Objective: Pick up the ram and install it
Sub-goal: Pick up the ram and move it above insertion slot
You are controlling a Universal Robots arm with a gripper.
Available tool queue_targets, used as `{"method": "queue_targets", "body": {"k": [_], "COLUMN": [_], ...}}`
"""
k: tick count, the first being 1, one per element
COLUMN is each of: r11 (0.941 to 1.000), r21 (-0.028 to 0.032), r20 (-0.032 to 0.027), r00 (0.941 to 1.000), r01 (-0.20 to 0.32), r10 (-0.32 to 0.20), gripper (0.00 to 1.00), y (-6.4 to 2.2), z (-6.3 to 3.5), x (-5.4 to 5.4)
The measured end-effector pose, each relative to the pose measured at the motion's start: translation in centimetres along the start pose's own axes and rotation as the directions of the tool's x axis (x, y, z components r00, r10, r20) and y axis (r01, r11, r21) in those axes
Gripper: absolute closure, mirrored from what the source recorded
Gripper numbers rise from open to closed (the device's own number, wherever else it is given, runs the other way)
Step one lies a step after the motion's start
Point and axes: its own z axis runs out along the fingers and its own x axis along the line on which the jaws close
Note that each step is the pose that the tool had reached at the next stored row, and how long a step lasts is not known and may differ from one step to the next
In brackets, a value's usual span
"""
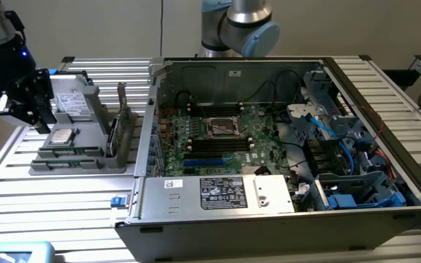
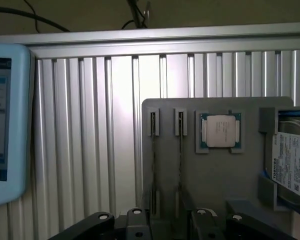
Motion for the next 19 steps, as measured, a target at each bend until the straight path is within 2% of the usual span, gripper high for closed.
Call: {"method": "queue_targets", "body": {"k": [13, 16, 19], "r11": [1.0, 1.0, 1.0], "r21": [0.0, -0.0044, -0.0052], "r20": [0.0001, -0.0002, -0.0001], "r00": [1.0, 1.0, 1.0], "r01": [0.0, 0.0, 0.0], "r10": [0.0, 0.0, 0.0], "gripper": [0.64, 0.64, 0.64], "y": [-0.1, -0.15, -0.22], "z": [2.4, 2.89, 3.45], "x": [0.5, 0.8, 0.9]}}
